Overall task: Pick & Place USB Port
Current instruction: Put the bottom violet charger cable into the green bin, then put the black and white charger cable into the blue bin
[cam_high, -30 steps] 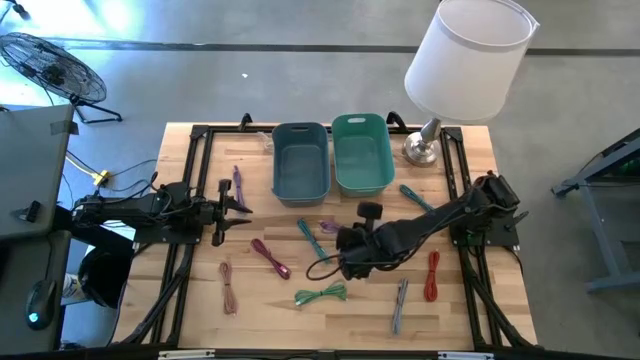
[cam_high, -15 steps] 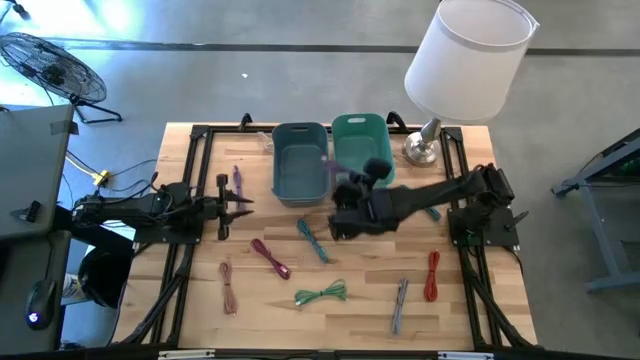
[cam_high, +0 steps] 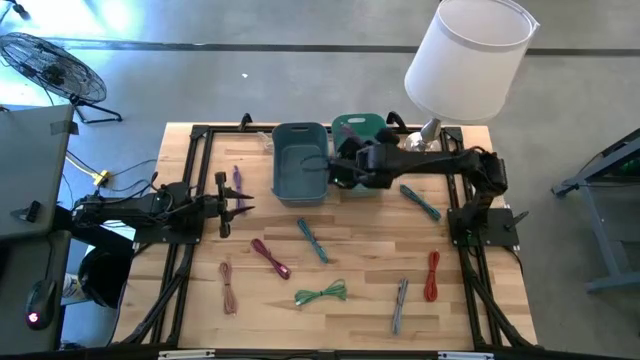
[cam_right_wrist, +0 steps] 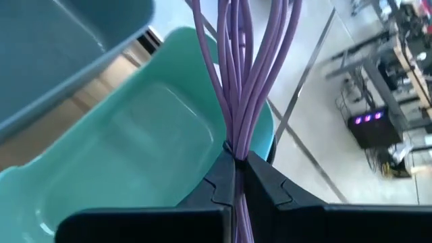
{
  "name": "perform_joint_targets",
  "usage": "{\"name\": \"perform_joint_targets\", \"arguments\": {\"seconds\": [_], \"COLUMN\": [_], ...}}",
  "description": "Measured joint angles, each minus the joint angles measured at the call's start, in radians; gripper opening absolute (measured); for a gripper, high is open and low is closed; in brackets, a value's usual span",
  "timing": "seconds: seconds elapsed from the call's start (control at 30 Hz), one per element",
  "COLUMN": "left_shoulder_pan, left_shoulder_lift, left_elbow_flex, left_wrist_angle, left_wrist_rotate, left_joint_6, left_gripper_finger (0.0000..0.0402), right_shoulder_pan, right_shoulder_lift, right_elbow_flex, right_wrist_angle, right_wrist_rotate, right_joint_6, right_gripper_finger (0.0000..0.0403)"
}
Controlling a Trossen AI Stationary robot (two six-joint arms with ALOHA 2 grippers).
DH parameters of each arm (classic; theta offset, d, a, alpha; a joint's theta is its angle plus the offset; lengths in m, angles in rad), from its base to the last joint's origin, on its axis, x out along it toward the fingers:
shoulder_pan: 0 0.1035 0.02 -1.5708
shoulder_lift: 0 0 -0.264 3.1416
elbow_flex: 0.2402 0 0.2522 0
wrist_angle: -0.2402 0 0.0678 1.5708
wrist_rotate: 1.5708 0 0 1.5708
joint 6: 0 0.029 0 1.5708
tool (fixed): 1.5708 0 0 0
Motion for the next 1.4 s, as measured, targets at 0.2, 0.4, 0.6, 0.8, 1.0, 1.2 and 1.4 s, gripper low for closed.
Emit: {"name": "perform_joint_targets", "arguments": {"seconds": [0.2,0.4,0.6,0.8,1.0,1.2,1.4], "left_shoulder_pan": [0.0,0.0,0.0,0.0,0.0,0.0,0.0], "left_shoulder_lift": [0.0,0.0,0.0,0.0,0.0,0.0,0.0], "left_elbow_flex": [0.0,0.0,0.0,0.0,0.0,-0.001,-0.001], "left_wrist_angle": [-0.005,-0.007,-0.008,-0.009,-0.011,-0.011,-0.007], "left_wrist_rotate": [0.011,0.011,0.011,0.011,0.011,0.009,0.008], "left_joint_6": [0.0,0.0,0.0,0.0,0.003,0.028,0.03], "left_gripper_finger": [0.0115,0.0115,0.0115,0.0115,0.0115,0.0115,0.0115], "right_shoulder_pan": [-0.063,-0.099,-0.096,-0.067,-0.001,0.118,0.223], "right_shoulder_lift": [0.0,0.0,-0.001,-0.002,-0.029,-0.08,-0.128], "right_elbow_flex": [-0.001,-0.001,-0.001,-0.001,-0.001,-0.001,-0.004], "right_wrist_angle": [0.0,0.0,0.003,-0.004,-0.104,-0.243,-0.315], "right_wrist_rotate": [-0.035,-0.091,-0.114,-0.183,-0.331,-0.497,-0.68], "right_joint_6": [0.0,-0.007,-0.049,-0.153,-0.168,-0.086,0.081], "right_gripper_finger": [0.0041,0.0067,0.0098,0.0129,0.0134,0.0129,0.0129]}}
